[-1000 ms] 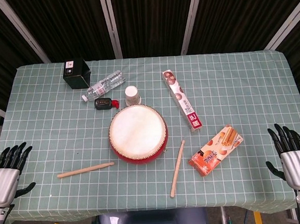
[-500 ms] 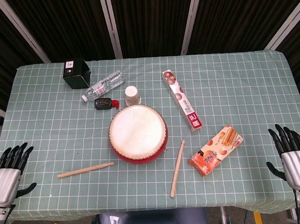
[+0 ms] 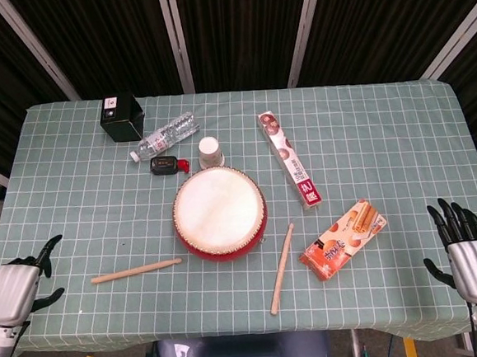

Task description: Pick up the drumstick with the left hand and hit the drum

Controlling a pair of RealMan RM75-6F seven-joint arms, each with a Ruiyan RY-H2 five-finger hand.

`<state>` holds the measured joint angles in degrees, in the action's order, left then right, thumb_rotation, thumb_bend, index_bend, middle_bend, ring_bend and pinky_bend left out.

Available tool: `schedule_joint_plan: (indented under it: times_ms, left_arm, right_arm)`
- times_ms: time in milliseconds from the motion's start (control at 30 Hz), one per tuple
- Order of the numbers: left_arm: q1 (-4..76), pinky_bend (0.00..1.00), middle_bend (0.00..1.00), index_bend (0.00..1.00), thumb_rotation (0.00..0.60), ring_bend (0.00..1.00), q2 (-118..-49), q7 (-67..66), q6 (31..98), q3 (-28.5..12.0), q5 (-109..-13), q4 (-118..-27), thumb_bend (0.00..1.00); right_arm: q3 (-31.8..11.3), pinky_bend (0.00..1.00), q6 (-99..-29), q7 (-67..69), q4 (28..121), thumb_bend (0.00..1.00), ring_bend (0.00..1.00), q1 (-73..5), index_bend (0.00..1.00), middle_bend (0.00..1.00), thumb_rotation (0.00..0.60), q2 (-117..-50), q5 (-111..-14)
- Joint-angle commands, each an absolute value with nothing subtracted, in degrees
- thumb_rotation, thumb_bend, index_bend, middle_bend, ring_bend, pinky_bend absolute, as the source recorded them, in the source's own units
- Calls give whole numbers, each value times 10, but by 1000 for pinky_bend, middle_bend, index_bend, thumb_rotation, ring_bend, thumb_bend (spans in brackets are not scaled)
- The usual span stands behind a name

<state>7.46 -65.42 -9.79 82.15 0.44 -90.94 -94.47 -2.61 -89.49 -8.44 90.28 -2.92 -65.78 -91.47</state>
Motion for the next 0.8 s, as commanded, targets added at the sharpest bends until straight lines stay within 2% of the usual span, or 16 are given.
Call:
schedule_joint_plan:
  times_ms: [33,233,433,800]
  left_arm:
    - [93,897,992,389,600,962,-655,-119,787,-4,-887,-972,85]
    - [124,968,1000,440,600,1000,-682,-177,729,-19,-836,-1001,156]
    - [152,978,1000,445,600,1000,-721,-247,675,-32,-756,-1018,230]
    - [190,979,1000,445,600,1000,-794,-351,647,-48,-630,-1015,236]
  right_arm:
    - [-26,116,-895,-83,903,251,0,-29,0,0,600,-657,-915]
    - [-25,116,-891,-78,904,251,0,-30,0,0,600,-655,-913]
    - [-25,116,-887,-75,907,251,0,-30,0,0,600,-653,-910]
    - [-25,116,-885,-68,909,251,0,-31,0,0,600,-650,-908]
